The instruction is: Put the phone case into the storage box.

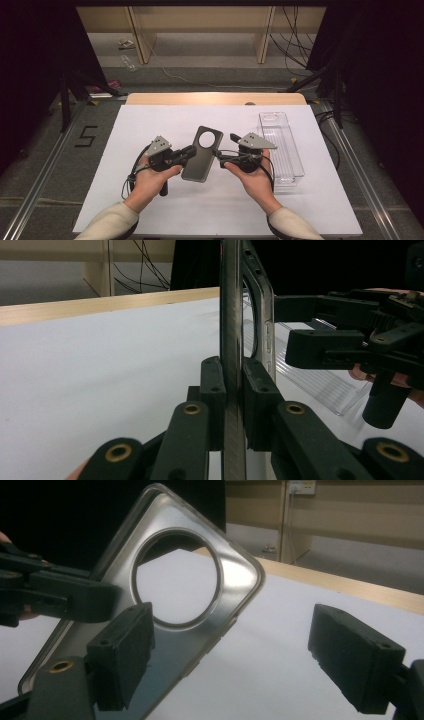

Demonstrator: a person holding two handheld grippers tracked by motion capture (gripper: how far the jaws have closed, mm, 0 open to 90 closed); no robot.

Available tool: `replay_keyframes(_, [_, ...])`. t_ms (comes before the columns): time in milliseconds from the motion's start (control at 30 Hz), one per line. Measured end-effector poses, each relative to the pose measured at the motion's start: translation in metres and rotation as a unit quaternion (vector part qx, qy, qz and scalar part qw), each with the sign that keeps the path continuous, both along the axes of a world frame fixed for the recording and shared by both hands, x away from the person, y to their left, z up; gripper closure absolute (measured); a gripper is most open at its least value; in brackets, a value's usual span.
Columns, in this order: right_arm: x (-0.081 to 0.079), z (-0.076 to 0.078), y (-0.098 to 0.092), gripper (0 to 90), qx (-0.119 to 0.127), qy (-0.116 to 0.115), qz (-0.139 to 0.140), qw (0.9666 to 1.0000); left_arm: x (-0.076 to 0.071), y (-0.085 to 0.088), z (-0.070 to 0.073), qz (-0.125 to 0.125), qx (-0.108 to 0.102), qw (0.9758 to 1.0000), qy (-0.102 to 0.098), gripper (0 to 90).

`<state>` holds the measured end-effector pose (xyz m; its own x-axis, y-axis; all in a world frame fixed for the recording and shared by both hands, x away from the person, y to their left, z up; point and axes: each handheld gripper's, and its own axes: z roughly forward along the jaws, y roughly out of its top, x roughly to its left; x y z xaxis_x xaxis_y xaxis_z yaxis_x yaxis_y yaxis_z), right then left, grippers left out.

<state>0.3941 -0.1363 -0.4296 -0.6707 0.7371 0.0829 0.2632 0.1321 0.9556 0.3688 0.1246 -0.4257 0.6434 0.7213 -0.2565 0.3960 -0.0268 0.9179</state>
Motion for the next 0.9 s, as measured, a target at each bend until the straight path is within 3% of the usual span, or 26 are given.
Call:
replay_keyframes(467, [0.0068, -0.0011, 0.0023, 23.7, 0.011, 0.013, -0.011, 0.9998, -0.0005, -0.0007, 0.0006, -0.002, -0.001, 1.0, -0.002, 81.0])
replay_keyframes(900, [0.0093, -0.0004, 0.0042, 35.1, 0.025, 0.015, -0.013, 0.9995, -0.0005, -0.0012, -0.0002, -0.002, 0.001, 1.0, -0.003, 81.0])
